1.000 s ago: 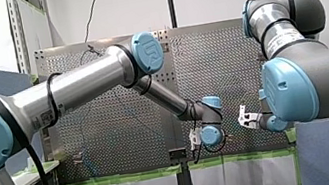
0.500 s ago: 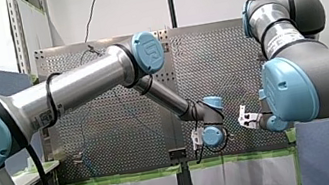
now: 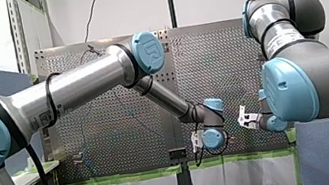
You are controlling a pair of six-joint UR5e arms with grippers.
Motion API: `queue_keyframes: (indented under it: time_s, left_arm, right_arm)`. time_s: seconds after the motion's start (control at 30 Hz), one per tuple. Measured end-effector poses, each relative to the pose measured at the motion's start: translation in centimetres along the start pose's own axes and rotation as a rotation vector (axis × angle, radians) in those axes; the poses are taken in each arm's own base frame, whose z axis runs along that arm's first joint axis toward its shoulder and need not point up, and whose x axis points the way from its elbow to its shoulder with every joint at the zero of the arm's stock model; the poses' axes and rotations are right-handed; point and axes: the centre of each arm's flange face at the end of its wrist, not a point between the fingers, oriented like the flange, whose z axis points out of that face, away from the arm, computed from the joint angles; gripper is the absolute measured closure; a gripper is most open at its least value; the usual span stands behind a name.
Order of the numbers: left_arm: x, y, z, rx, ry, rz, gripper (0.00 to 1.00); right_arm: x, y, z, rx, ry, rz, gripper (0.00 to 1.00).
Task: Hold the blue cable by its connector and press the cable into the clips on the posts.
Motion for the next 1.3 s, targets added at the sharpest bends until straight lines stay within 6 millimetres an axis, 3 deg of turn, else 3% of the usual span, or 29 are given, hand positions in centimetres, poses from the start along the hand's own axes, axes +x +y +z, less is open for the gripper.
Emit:
queue_keyframes:
  time_s: [1.3]
  left_arm:
    - [0.16,0.30,-0.07,-0.018,0.005,0.006,0.01]
  right_arm:
    - [-0.32,-0.09,-0.09,-0.005,-0.009,0.000,1.00]
